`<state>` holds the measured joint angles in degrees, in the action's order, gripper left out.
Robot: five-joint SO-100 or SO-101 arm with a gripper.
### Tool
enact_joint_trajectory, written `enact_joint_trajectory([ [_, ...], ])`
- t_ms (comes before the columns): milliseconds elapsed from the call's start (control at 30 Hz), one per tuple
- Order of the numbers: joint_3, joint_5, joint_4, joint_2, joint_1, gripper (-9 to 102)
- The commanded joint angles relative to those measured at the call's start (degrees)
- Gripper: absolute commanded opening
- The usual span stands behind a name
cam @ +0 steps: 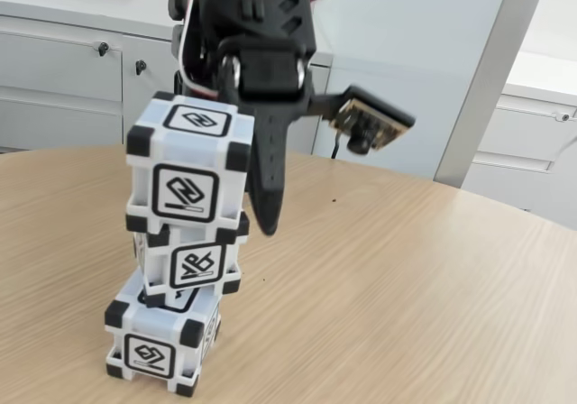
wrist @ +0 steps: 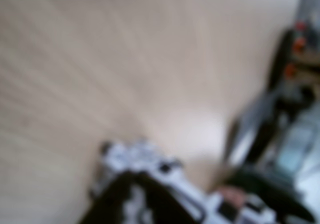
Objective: Stack cubes from left to right.
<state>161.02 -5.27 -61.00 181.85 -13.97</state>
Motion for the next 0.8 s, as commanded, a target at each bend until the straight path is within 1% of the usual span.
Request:
enact_joint_trajectory([
  [0, 0.4, 0.8, 0.4, 0.5, -0.6, 0],
  [133, 0.5, -0.1, 0.4, 0.5, -0.6, 0],
  [767, 0.5, 1.9, 0.1, -0.4, -0.7, 0],
])
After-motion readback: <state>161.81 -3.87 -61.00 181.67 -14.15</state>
